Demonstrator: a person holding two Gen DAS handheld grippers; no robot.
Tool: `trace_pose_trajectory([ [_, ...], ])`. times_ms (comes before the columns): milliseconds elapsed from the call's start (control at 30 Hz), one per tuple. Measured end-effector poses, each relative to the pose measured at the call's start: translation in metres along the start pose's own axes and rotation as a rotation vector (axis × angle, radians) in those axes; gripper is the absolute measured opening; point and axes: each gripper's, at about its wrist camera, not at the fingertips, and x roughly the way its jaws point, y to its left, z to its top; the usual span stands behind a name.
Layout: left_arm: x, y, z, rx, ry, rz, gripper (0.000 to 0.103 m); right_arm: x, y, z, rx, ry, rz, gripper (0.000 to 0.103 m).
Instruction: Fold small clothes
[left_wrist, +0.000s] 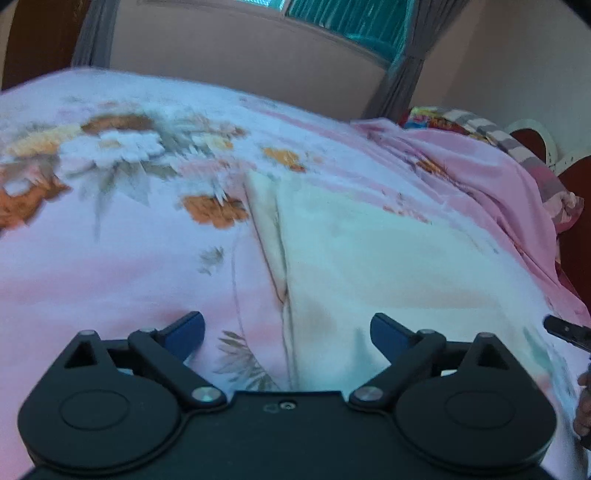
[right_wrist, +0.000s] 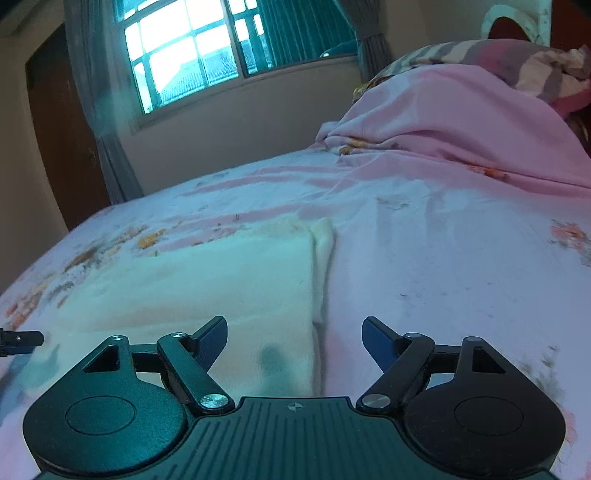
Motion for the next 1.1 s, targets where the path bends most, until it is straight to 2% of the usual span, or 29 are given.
trace_pose_trajectory([
  [167,0.004,0.000,-0.001,-0.002,0.009,-0.089,0.092,0.011,-0.004,-0.003,0.025,0.020,0.021,0.079],
  [267,0.004,-0.001,-0.005,0.034,0.026,-0.085,0.089,0.002,-0.007,-0.004,0.003,-0.011,-0.008,0.079],
  [300,0.006,-0.005,-0.008,0.075,0.043,-0.061,0.089,0.005,-0.010,-0.007,0.006,0.019,-0.027,0.079],
  [333,0.006,-0.012,-0.011,0.140,0.061,-0.034,0.089,0.017,-0.014,-0.012,0.015,0.113,-0.048,0.079],
  [367,0.006,-0.020,-0.014,0.189,0.074,-0.014,0.089,0.024,-0.014,-0.016,-0.007,0.169,-0.048,0.079],
  [433,0.002,-0.024,-0.014,0.217,0.085,-0.018,0.088,0.015,-0.007,-0.013,-0.068,0.151,-0.061,0.079],
  [533,-0.003,-0.006,-0.008,0.078,0.036,-0.097,0.085,-0.006,-0.014,-0.009,-0.020,0.056,0.000,0.079],
  [600,0.004,0.009,-0.001,-0.025,0.020,-0.160,0.081,-0.013,-0.022,-0.010,0.018,-0.005,0.009,0.079],
  [800,0.049,0.044,0.023,-0.196,0.066,-0.395,0.079,-0.016,-0.048,-0.023,0.154,-0.071,0.030,0.079],
  [867,0.061,0.053,0.029,-0.224,0.076,-0.429,0.060,-0.018,-0.055,-0.023,0.190,-0.088,0.049,0.079],
  [900,0.068,0.057,0.031,-0.236,0.086,-0.445,0.054,-0.018,-0.057,-0.023,0.202,-0.095,0.051,0.079],
  [967,0.081,0.064,0.033,-0.270,0.098,-0.448,0.024,-0.017,-0.061,-0.023,0.224,-0.099,0.063,0.079],
  [1033,0.091,0.067,0.034,-0.295,0.113,-0.453,0.022,-0.018,-0.064,-0.024,0.239,-0.102,0.065,0.079],
  [1100,0.093,0.063,0.036,-0.266,0.121,-0.446,0.023,-0.017,-0.065,-0.022,0.251,-0.090,0.051,0.079],
])
